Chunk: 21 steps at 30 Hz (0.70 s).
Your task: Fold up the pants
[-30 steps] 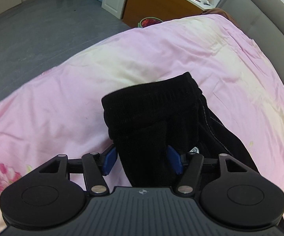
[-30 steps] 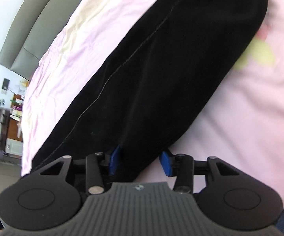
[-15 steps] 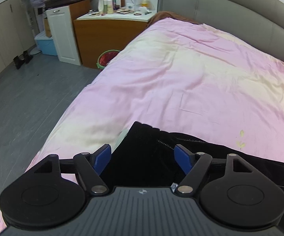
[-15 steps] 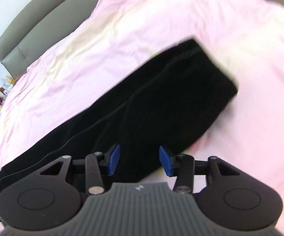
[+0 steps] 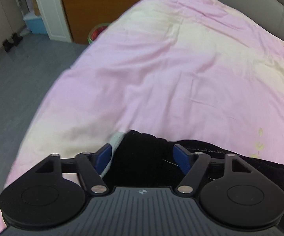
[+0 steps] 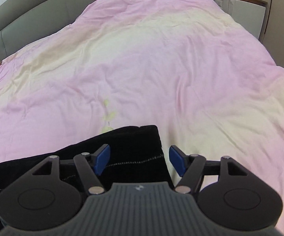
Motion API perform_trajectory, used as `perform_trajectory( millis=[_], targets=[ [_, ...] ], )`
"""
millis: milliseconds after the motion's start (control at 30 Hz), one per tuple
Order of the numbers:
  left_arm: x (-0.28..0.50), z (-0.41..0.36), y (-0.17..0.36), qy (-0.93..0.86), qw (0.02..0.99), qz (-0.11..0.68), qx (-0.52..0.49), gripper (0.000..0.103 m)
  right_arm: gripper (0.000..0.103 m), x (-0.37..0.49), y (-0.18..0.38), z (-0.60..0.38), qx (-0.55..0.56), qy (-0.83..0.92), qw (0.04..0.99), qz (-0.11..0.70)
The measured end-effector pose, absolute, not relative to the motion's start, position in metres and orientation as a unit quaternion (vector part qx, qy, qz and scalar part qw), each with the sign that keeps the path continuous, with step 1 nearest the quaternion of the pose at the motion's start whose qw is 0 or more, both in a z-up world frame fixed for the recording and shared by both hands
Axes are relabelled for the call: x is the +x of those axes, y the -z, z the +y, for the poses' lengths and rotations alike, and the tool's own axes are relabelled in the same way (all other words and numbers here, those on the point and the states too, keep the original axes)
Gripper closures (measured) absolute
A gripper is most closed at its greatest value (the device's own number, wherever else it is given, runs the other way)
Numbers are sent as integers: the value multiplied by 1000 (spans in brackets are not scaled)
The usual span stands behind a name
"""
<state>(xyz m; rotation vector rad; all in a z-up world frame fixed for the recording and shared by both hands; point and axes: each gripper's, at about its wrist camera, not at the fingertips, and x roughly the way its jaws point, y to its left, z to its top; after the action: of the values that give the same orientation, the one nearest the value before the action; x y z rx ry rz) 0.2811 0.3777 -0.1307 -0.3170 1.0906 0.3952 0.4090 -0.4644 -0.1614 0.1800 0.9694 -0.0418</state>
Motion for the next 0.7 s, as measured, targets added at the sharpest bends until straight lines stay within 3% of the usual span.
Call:
perform_trajectory(
  millis=[133, 200, 233, 300, 367, 600, 633, 667, 700],
  targets=[
    [283, 369, 133, -212, 828, 505, -123, 41, 37, 427, 168, -461, 82, 10, 878, 472],
    [283, 359, 129, -222, 833, 497, -98, 53, 38, 434, 172, -459, 93, 7, 876, 473],
    [283, 351, 125, -238, 835, 492, -70, 87, 43, 437, 175, -458, 90, 12, 873, 479],
    [279, 346, 117, -246, 838, 481, -77, 89, 80, 437, 178, -458, 79, 21, 870, 485],
    [272, 343, 110, -251, 846, 464, -78, 96, 95, 433, 179, -465, 85, 32, 869, 487],
    [264, 349, 104, -230, 851, 462, -94, 92, 103, 395, 138, -472, 86, 20, 895, 436],
    [265, 355, 105, -229, 846, 468, -110, 79, 103, 392, 134, -473, 85, 22, 897, 434],
    [266, 360, 105, -222, 843, 474, -123, 57, 103, 390, 130, -474, 84, 21, 895, 437],
    [266, 365, 105, -209, 842, 478, -136, 48, 103, 389, 128, -474, 82, 18, 894, 441]
  ],
)
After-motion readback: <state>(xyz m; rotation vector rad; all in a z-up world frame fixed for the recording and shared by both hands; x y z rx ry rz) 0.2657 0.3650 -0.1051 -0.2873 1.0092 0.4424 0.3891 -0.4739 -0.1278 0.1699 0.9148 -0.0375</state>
